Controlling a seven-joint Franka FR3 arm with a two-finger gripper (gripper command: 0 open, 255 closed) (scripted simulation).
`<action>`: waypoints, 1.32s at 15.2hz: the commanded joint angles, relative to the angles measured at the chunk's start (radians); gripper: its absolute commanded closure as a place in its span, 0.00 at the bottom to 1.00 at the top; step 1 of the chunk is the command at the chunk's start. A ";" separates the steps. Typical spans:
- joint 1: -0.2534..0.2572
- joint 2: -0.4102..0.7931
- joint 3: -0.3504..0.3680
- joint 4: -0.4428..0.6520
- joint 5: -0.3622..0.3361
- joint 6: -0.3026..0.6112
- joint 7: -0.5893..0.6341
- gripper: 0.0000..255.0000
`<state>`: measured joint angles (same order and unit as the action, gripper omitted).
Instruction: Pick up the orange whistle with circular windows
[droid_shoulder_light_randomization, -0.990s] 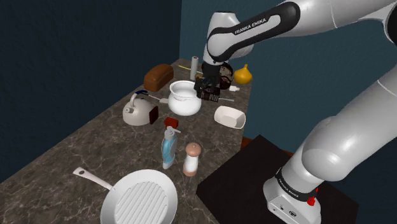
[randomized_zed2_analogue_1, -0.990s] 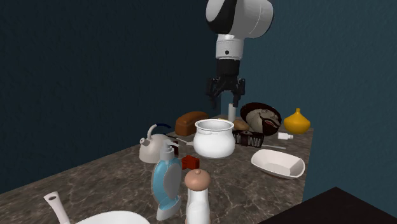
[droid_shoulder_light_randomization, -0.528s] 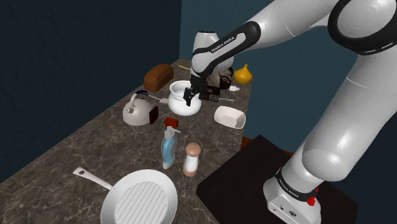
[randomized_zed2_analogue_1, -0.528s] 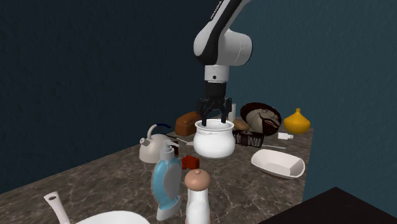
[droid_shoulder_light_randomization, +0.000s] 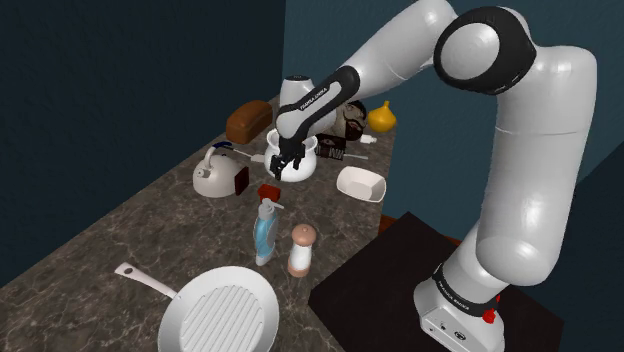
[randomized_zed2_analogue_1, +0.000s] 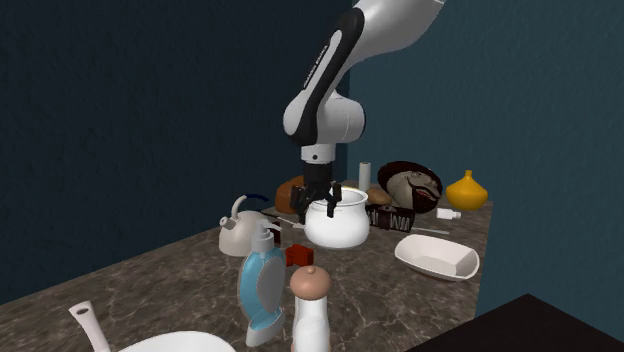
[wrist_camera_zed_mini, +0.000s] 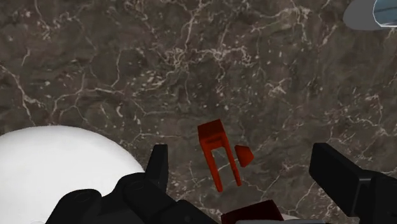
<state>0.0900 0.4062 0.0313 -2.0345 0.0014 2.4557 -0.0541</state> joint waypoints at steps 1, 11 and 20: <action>0.008 0.079 0.002 0.062 -0.008 0.015 -0.001 0.00; 0.040 0.415 0.003 0.374 -0.038 0.032 -0.012 0.00; 0.041 0.475 0.001 0.397 -0.040 0.068 -0.012 1.00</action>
<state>0.1311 0.8806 0.0328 -1.6375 -0.0383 2.5235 -0.0659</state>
